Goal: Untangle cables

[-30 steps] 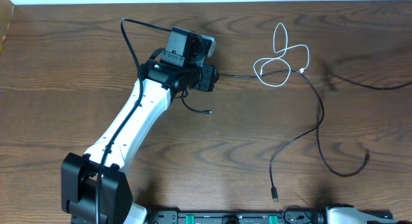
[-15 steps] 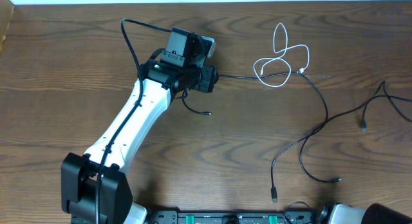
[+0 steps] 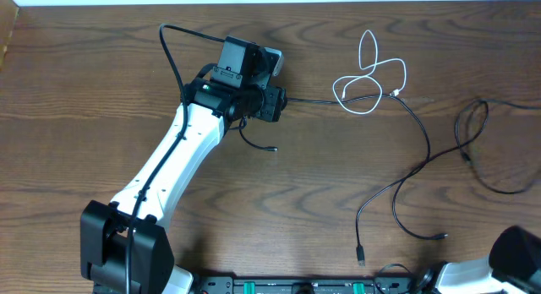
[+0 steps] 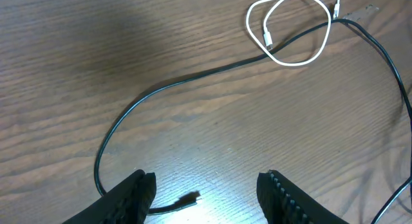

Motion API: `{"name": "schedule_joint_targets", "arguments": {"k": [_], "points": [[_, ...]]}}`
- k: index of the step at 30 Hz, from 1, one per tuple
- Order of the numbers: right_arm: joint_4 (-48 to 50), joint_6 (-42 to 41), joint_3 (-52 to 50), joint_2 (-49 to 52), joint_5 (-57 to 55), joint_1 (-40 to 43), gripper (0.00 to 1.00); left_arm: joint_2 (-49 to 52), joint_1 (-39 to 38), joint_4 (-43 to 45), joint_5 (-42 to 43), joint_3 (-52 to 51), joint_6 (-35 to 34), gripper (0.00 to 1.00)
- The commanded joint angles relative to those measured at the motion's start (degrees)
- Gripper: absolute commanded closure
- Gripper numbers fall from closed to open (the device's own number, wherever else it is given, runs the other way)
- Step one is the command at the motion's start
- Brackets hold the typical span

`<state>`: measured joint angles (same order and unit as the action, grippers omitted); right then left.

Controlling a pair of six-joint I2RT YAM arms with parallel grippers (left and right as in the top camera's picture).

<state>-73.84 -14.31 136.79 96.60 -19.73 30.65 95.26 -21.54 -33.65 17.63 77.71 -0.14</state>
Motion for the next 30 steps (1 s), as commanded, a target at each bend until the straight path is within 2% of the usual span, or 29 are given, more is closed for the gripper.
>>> {"name": "schedule_joint_targets", "arguments": {"k": [1,7,15,21,30], "points": [[-3.91,-2.84,0.22,3.48,8.26,0.33,0.98,0.26,-0.13,-0.17,-0.81,-0.63,0.52,0.44],[-8.17,-2.8,-2.1,8.13,12.63,-1.18,0.98,0.26,-0.13,-0.17,-0.81,-0.63,0.52,0.44],[-4.9,-1.95,-10.91,8.52,12.61,-3.67,0.98,0.26,-0.13,-0.15,-0.81,-0.63,0.52,0.44],[0.28,1.09,-21.55,8.52,12.61,-5.05,0.98,0.28,-0.13,-0.17,-0.79,-0.63,0.52,0.44],[12.83,1.07,-39.52,8.52,12.81,-2.82,0.98,0.28,-0.13,-0.33,-0.79,-0.63,0.52,0.44]]}}
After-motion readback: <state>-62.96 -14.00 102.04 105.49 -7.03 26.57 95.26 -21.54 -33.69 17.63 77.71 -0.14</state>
